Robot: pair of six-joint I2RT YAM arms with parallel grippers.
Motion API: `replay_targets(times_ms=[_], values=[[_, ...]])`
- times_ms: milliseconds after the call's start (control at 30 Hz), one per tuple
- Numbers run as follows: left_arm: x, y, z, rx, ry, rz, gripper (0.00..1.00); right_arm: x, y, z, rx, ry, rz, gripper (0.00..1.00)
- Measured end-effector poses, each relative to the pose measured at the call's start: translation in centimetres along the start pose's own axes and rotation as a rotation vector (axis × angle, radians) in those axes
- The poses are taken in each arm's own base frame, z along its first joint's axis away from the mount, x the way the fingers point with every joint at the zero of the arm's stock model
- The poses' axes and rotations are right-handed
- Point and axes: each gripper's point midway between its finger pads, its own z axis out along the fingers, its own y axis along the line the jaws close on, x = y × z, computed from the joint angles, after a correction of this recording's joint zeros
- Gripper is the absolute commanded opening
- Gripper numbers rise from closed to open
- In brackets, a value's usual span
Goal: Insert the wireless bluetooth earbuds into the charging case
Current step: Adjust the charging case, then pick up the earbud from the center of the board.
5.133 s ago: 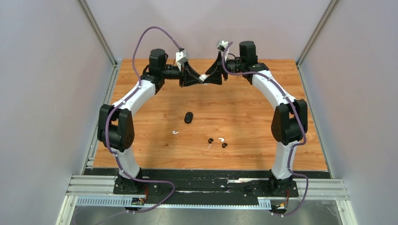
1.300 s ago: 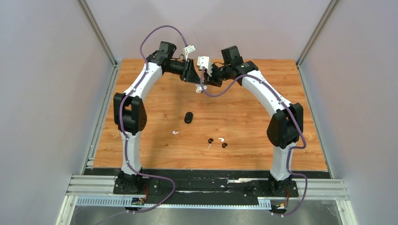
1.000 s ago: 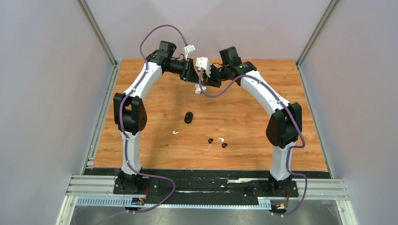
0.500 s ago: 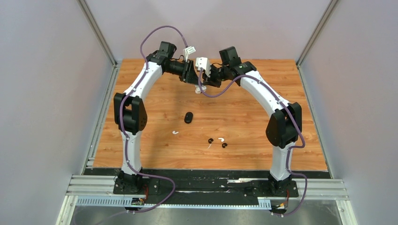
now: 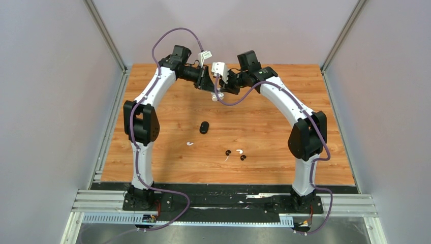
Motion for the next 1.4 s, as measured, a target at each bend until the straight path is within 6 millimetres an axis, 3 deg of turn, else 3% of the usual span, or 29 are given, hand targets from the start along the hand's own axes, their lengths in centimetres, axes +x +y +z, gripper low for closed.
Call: replay_targets(times_ms=[233,400,733,867,1033,1233,1333,1400], values=[[-0.3,0.4,0.0,-0.007,-0.011,0.019,0.00,0.1,-0.2,0.0,0.012,0.006,0.016,0.16],[-0.2,0.7,0.0,-0.006,-0.018,0.022,0.00,0.3,-0.6,-0.8,0.011,-0.018,0.091,0.31],[-0.5,1.5,0.0,-0.011,-0.043,0.052,0.00,-1.2,-3.2,-8.2,0.087,-0.142,0.249,0.35],[-0.7,1.8,-0.1,-0.040,-0.054,0.093,0.00,-1.6,-2.4,-8.4,0.071,-0.159,0.298,0.36],[-1.1,0.9,-1.6,-0.131,-0.067,0.314,0.00,0.8,-0.2,-7.1,-0.003,-0.148,0.427,0.36],[-0.5,-3.7,-3.5,-0.243,-0.070,0.788,0.00,7.5,3.2,-6.7,-0.097,-0.108,0.595,0.37],[0.0,-5.0,-3.4,-0.274,-0.078,0.947,0.00,9.8,5.9,-6.6,-0.129,-0.075,0.574,0.38],[0.5,-4.9,-3.3,-0.294,-0.078,0.996,0.00,10.0,7.8,-6.3,-0.162,-0.062,0.534,0.38]])
